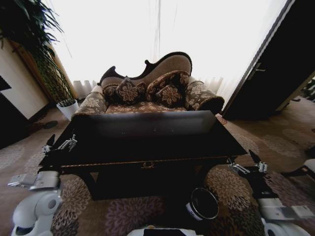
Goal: Move to the front of the table and place the trash on the table into the trash bin.
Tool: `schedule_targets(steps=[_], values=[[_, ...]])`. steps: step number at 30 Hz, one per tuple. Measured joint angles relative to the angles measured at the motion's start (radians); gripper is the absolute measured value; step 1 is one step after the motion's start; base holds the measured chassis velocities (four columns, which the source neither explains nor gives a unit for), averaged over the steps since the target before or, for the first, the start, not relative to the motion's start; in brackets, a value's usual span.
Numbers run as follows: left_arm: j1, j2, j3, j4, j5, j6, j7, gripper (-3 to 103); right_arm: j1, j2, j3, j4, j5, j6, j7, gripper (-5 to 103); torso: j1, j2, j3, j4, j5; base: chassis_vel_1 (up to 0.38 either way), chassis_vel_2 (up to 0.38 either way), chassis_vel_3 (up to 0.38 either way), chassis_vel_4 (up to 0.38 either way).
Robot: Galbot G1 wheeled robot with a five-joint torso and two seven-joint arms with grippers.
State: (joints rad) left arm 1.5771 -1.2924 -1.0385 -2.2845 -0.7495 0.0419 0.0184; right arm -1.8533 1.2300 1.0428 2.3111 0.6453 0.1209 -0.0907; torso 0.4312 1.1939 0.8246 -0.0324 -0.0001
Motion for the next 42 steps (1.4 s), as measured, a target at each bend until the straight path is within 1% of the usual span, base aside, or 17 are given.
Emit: schedule_targets(steps=[1, 2, 4, 5, 6, 10, 12, 16, 19, 22, 27, 37, 42], values=[[0.014, -0.007, -0.003, -0.015, 0.0, -0.002, 0.003, 100, 0.012, -0.029, -0.007, 0.015, 0.005, -0.031, 0.03, 100, 0.0, 0.0, 0.0, 0.0, 0.0001, 0.0, 0.0, 0.0, 0.0], [0.023, -0.01, -0.004, -0.024, 0.001, -0.005, 0.004, 100, 0.019, -0.046, -0.01, 0.02, 0.008, -0.043, 0.04, 100, 0.0, 0.0, 0.0, 0.0001, 0.0, 0.0, 0.0, 0.0, 0.0], [0.037, -0.013, -0.006, -0.038, 0.003, -0.011, 0.007, 100, 0.036, -0.088, -0.013, 0.024, 0.014, -0.056, 0.045, 100, 0.0, 0.0, 0.0, 0.0002, 0.0002, 0.0, 0.0, 0.0, 0.0], [0.051, -0.015, -0.007, -0.052, 0.006, -0.015, 0.008, 100, 0.052, -0.124, -0.016, 0.025, 0.023, -0.063, 0.045, 100, 0.0, 0.0, 0.0, 0.0003, 0.0003, 0.0, 0.0, 0.0, 0.0], [0.051, -0.015, -0.007, -0.052, 0.006, -0.015, 0.008, 100, 0.052, -0.124, -0.016, 0.025, 0.023, -0.063, 0.045, 100, 0.0, 0.0, 0.0, 0.0003, 0.0003, 0.0, 0.0, 0.0, 0.0], [0.085, -0.026, -0.001, -0.073, 0.021, -0.016, 0.006, 100, 0.091, -0.178, -0.038, 0.028, 0.042, -0.096, 0.048, 100, 0.0, 0.0, 0.0, 0.0001, 0.0002, 0.0, 0.0, 0.0, 0.0], [0.09, -0.029, 0.003, -0.075, 0.026, -0.016, 0.006, 100, 0.095, -0.181, -0.041, 0.028, 0.042, -0.101, 0.048, 100, 0.0, 0.0, 0.0, 0.0001, 0.0002, 0.0, 0.0, 0.0, 0.0], [0.124, -0.065, 0.064, -0.086, 0.101, -0.03, 0.005, 100, 0.139, -0.197, -0.081, 0.032, 0.028, -0.164, 0.06, 100, 0.0, 0.0, 0.0, 0.0001, 0.0002, 0.0, 0.0, 0.0, 0.0], [0.134, -0.08, 0.087, -0.09, 0.125, -0.039, 0.007, 100, 0.145, -0.201, -0.088, 0.032, 0.02, -0.17, 0.059, 100, 0.0, 0.0, 0.0, 0.0001, 0.0002, 0.0, 0.0, 0.0, 0.0], [0.152, -0.098, 0.109, -0.09, 0.161, -0.066, 0.016, 100, 0.144, -0.204, -0.092, 0.025, 0.007, -0.168, 0.045, 100, 0.0, 0.0, 0.0, 0.0001, 0.0001, 0.0, 0.0, 0.0, 0.0], [0.159, -0.101, 0.11, -0.091, 0.167, -0.076, 0.021, 100, 0.143, -0.2, -0.097, 0.018, 0.004, -0.154, 0.027, 100, 0.0, 0.0, 0.0, 0.0, 0.0001, 0.0, 0.0, 0.0, 0.0], [0.152, -0.099, 0.109, -0.084, 0.168, -0.076, 0.021, 100, 0.145, -0.193, -0.104, 0.005, 0.0, -0.14, 0.002, 100, 0.0, 0.0, 0.0, 0.0, 0.0001, 0.0, 0.0, 0.0, 0.0], [0.143, -0.098, 0.119, -0.072, 0.177, -0.076, 0.021, 100, 0.147, -0.196, -0.1, -0.005, 0.003, -0.13, -0.024, 100, 0.0, 0.0, 0.0, 0.0001, 0.0001, 0.0, 0.0, 0.0, 0.0]])
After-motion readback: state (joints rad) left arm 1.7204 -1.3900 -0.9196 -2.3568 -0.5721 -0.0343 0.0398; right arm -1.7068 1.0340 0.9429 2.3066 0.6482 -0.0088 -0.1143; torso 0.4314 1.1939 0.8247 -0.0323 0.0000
